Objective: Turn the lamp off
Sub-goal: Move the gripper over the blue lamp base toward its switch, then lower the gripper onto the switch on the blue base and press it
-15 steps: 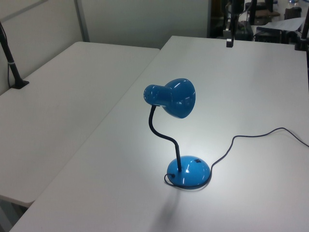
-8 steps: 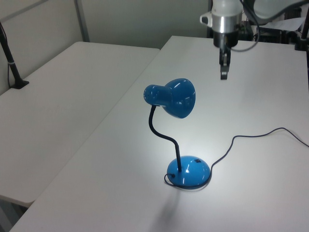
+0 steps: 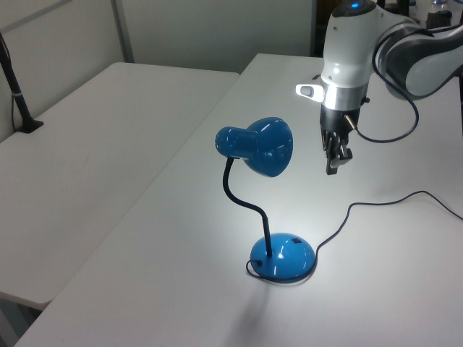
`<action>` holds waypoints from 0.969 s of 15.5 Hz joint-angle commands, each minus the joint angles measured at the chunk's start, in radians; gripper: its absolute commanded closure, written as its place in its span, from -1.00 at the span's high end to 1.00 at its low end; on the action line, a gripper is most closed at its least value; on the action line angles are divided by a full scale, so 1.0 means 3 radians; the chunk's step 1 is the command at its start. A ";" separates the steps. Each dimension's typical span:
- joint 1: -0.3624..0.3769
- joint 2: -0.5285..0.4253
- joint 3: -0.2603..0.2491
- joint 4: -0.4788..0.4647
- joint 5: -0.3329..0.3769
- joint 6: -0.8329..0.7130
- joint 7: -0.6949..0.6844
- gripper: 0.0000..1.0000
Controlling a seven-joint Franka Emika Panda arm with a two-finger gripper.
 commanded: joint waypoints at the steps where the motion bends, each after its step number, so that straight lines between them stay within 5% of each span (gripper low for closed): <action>1: 0.0063 0.0183 -0.0042 -0.0044 0.0039 0.0460 -0.0247 -1.00; 15: 0.0058 0.0602 0.0173 -0.0019 0.0407 0.0992 -0.1065 -1.00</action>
